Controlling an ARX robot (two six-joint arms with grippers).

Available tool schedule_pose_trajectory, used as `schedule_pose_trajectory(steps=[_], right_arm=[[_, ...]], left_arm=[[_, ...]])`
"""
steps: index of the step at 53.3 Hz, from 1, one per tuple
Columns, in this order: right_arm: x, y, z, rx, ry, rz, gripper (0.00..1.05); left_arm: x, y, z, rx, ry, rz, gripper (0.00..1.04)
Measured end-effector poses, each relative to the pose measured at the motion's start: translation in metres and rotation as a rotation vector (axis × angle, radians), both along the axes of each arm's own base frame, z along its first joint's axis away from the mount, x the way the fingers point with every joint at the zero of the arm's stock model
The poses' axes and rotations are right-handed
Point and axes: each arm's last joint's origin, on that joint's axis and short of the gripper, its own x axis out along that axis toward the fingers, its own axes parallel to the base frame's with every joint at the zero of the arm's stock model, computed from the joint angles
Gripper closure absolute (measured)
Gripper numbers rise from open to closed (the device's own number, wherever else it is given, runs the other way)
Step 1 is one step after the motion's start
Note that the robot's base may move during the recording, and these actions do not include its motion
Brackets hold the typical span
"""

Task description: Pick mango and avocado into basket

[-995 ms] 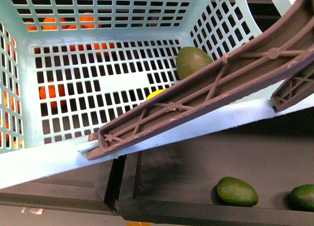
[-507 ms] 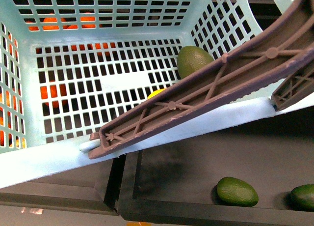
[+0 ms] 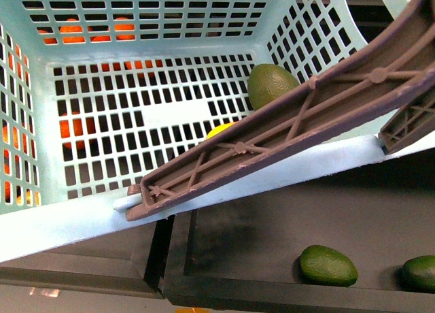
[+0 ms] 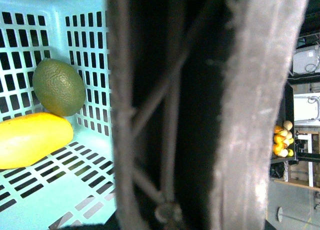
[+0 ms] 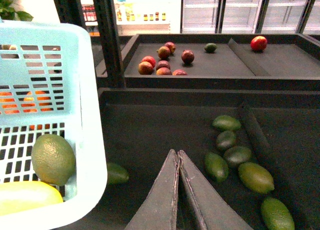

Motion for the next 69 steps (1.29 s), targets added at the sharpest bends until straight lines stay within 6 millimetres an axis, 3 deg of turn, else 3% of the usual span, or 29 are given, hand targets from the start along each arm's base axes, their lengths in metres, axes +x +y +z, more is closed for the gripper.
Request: schedule_pose_trajectory(steps=[66,69], right_arm=[[-0.033,0.0,-0.001,-0.001,-0.008,0.0,1.03],[-0.033,0.0,-0.001,-0.001,-0.008,0.0,0.95]], left_arm=[[0.0,0.0,0.0,-0.001,0.001,0.0,0.92],[0.0,0.0,0.0,-0.001,0.001,0.001,0.92]])
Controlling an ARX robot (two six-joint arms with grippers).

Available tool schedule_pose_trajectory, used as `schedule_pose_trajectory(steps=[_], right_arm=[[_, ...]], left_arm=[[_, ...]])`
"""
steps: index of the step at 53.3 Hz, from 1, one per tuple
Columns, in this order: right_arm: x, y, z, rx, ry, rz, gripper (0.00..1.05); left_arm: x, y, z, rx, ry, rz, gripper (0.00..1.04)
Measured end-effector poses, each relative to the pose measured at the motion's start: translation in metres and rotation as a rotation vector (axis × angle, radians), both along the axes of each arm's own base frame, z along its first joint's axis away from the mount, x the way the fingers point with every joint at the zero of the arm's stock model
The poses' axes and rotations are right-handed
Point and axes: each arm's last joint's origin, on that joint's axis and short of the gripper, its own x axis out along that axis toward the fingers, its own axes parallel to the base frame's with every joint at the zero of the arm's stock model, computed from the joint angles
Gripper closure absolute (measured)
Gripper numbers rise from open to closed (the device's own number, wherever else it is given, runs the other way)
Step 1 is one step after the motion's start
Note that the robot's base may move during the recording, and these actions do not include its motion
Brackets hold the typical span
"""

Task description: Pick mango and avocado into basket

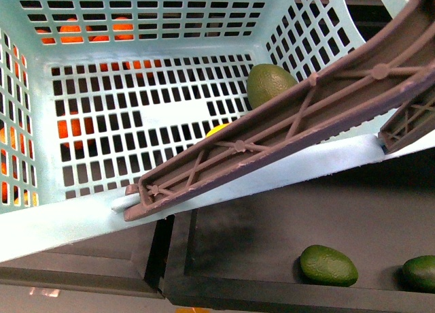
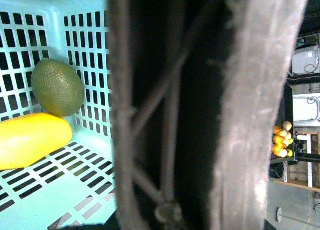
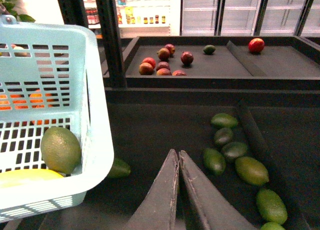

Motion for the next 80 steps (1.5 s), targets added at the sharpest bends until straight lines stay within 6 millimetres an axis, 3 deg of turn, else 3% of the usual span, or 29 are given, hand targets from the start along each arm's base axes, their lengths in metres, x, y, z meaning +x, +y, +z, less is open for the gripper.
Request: schedule_pose_trajectory(steps=[6,14,29,80], right_arm=[[0.0,0.0,0.0,0.0,0.0,0.0,0.79],[0.0,0.0,0.0,0.0,0.0,0.0,0.48],[0.0,0.0,0.0,0.0,0.0,0.0,0.08],[-0.0001,-0.0001,-0.0001,0.0,0.001,-0.002,0.09]], left_arm=[[0.0,0.0,0.0,0.002,-0.002,-0.001,0.92],[0.0,0.0,0.0,0.001,-0.001,-0.001,0.92],[0.0,0.0,0.0,0.001,-0.001,-0.001,0.92],[-0.001,-0.0014,-0.0001,0.001,0.0,-0.007,0.92]])
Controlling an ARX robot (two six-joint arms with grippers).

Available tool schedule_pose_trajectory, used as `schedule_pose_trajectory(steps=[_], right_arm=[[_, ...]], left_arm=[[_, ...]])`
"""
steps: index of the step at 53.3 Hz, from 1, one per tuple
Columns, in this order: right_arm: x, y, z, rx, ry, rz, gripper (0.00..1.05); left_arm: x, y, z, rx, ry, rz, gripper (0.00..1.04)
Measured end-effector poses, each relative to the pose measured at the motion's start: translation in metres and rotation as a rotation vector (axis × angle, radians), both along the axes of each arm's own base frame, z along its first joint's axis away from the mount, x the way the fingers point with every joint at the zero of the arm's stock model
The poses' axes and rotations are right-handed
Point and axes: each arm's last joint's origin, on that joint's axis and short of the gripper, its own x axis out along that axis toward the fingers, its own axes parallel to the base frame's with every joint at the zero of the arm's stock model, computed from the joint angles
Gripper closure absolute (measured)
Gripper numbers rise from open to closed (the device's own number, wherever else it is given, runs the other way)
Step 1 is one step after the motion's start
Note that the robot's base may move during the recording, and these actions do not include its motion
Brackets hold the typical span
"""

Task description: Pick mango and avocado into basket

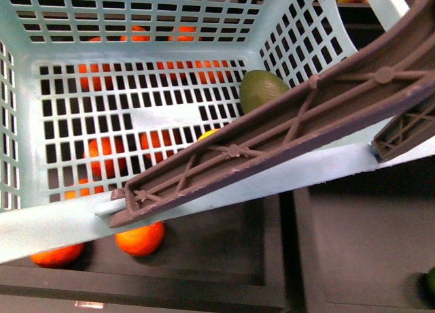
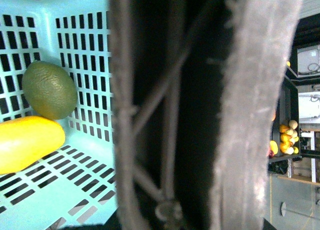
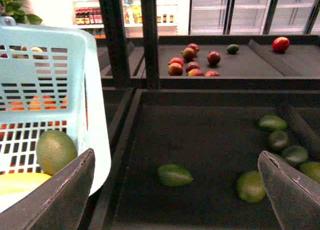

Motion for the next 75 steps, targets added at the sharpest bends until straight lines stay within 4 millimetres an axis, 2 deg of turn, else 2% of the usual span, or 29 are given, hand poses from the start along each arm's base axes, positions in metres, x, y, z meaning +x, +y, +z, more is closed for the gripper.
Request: schedule_pose_trajectory(steps=[75], right_arm=[[-0.0001,0.0,0.0001,0.0,-0.001,0.005,0.09]], left_arm=[[0.0036,0.0042,-0.0004,0.013,-0.011,0.017,0.92]])
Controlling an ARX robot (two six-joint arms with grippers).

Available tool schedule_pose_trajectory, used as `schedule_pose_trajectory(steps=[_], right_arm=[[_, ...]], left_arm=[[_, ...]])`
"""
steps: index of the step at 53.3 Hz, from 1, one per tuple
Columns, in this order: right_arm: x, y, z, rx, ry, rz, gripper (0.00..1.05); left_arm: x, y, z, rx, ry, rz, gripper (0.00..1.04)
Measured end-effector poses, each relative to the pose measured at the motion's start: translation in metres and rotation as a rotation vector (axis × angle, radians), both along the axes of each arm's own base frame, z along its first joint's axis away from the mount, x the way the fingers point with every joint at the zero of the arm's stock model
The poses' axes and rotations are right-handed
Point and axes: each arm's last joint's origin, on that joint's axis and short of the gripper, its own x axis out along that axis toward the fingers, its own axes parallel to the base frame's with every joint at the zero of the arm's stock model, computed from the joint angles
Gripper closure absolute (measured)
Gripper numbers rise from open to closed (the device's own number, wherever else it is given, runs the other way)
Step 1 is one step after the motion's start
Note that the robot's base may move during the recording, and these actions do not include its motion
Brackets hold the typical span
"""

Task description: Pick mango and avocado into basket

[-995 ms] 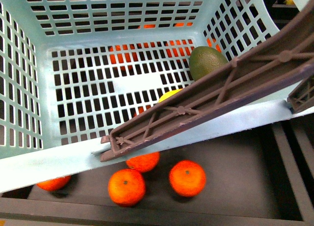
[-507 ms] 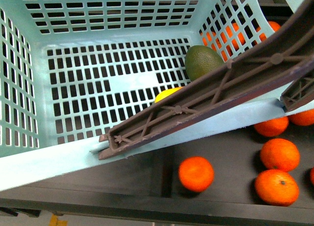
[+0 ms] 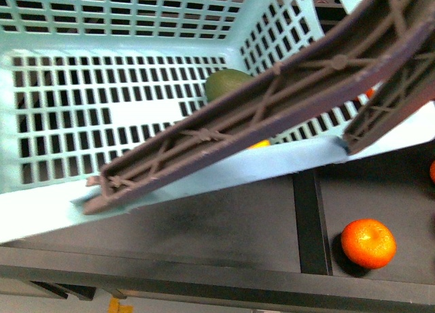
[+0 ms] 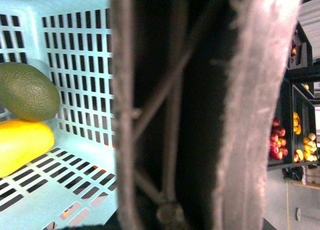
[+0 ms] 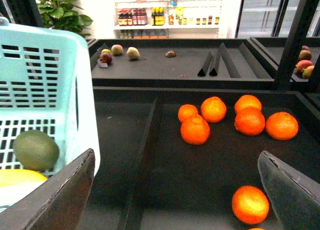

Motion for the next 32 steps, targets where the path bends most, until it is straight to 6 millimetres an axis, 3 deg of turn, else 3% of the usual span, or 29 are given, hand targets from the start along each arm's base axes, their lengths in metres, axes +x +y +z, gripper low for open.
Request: schedule_pose_trajectory(steps=[9,15,20,32], right_arm=[[0.0,0.0,0.0,0.0,0.0,-0.001,0.09],[0.0,0.0,0.0,0.0,0.0,-0.003,0.09],[0.0,0.0,0.0,0.0,0.0,-0.004,0.09],[0.0,0.0,0.0,0.0,0.0,-0.003,0.09]], left_arm=[[-0.002,-0.002,0.0,-0.012,0.011,-0.013,0.92],[0.009,-0.01,-0.004,-0.107,0.012,0.42,0.92],[0.039,-0.001,-0.016,-0.169,0.061,0.625,0.92],[0.101,0.025,-0.062,-0.224,0.175,0.865,0.92]])
